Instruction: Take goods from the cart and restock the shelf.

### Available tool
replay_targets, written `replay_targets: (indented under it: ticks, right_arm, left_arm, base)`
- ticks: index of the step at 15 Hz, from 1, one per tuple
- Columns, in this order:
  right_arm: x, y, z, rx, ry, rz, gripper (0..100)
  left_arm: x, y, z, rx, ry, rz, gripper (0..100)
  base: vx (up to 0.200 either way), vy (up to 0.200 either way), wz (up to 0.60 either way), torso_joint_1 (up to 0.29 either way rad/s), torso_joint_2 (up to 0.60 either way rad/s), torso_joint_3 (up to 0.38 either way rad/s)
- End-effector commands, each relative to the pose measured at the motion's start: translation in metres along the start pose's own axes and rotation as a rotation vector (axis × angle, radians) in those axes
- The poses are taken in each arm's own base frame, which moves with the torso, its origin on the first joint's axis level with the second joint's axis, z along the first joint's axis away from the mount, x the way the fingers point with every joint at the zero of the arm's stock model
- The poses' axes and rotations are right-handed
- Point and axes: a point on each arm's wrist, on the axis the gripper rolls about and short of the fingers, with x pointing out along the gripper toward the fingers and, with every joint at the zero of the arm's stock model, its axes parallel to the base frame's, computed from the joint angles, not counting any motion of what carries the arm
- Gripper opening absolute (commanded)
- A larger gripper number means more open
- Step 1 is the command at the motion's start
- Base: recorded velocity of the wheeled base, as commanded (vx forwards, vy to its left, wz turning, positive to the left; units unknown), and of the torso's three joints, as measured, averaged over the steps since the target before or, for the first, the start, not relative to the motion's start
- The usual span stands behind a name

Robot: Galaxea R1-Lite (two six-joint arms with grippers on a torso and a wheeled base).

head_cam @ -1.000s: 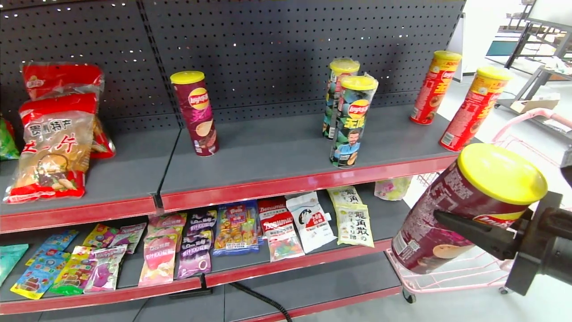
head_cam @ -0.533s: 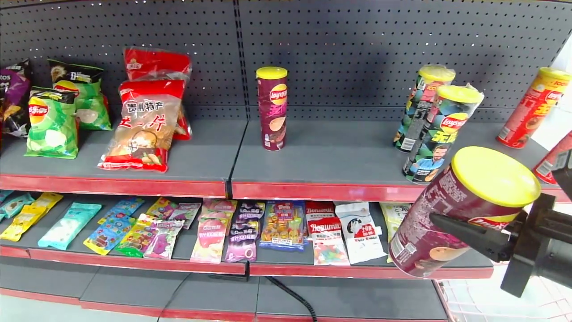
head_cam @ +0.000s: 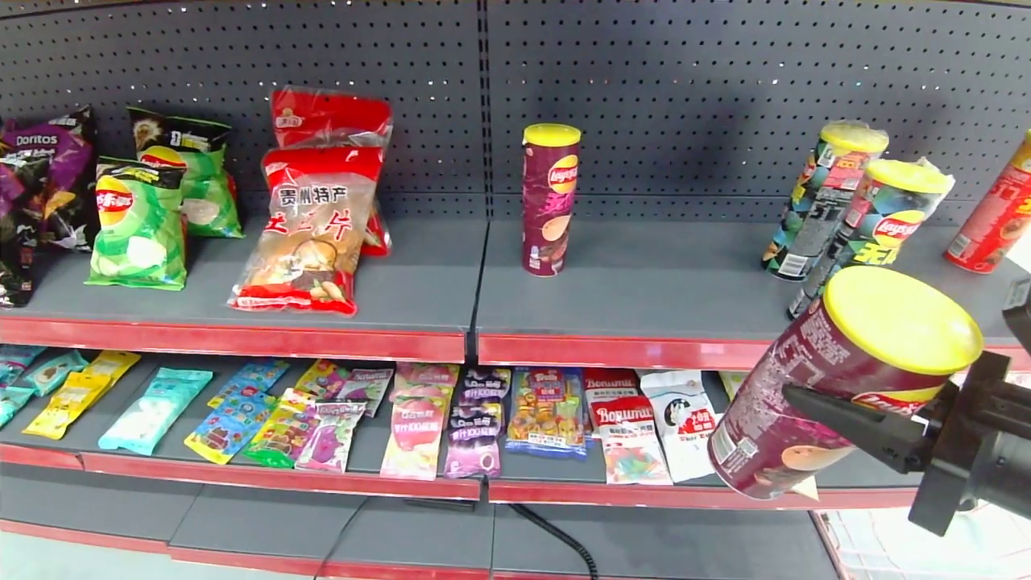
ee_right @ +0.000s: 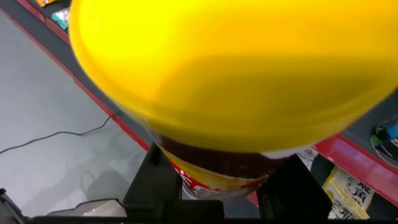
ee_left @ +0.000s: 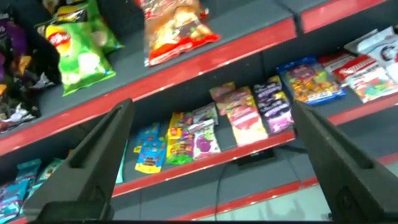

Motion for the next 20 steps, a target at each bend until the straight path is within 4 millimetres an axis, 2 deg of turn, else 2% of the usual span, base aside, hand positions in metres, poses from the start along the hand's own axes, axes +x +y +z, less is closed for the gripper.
replay_targets:
  ticks: [1, 5, 15, 18, 20]
  right_arm:
    - [-0.001, -0.003, 0.002, 0.006, -0.007, -0.019, 0]
    - [-0.011, -0.003, 0.004, 0.019, -0.045, -0.022, 0]
    - [-0.014, -0.003, 0.001, 0.022, -0.044, -0.021, 0]
    - [-0.016, -0.002, 0.000, 0.021, -0.045, -0.017, 0]
    - [-0.025, 0.002, -0.006, 0.013, -0.056, 0.013, 0]
  left_arm:
    - [0.000, 0.000, -0.001, 0.000, 0.000, 0.000, 100]
    - [0.000, 0.000, -0.001, -0.002, 0.002, 0.004, 100]
    - [0.005, -0.001, -0.003, -0.001, 0.034, -0.011, 100]
    - [0.005, -0.001, -0.003, 0.001, 0.034, -0.015, 100]
    - [0.006, -0.001, -0.003, 0.004, 0.039, -0.020, 100]
  base:
    - [0.000, 0.000, 0.00, 0.000, 0.00, 0.000]
    - [0.000, 0.000, 0.00, 0.000, 0.00, 0.000]
    - [0.200, 0.000, 0.00, 0.003, 0.00, 0.002]
    - [0.000, 0.000, 0.00, 0.000, 0.00, 0.000]
    - [0.000, 0.000, 0.00, 0.000, 0.00, 0.000]
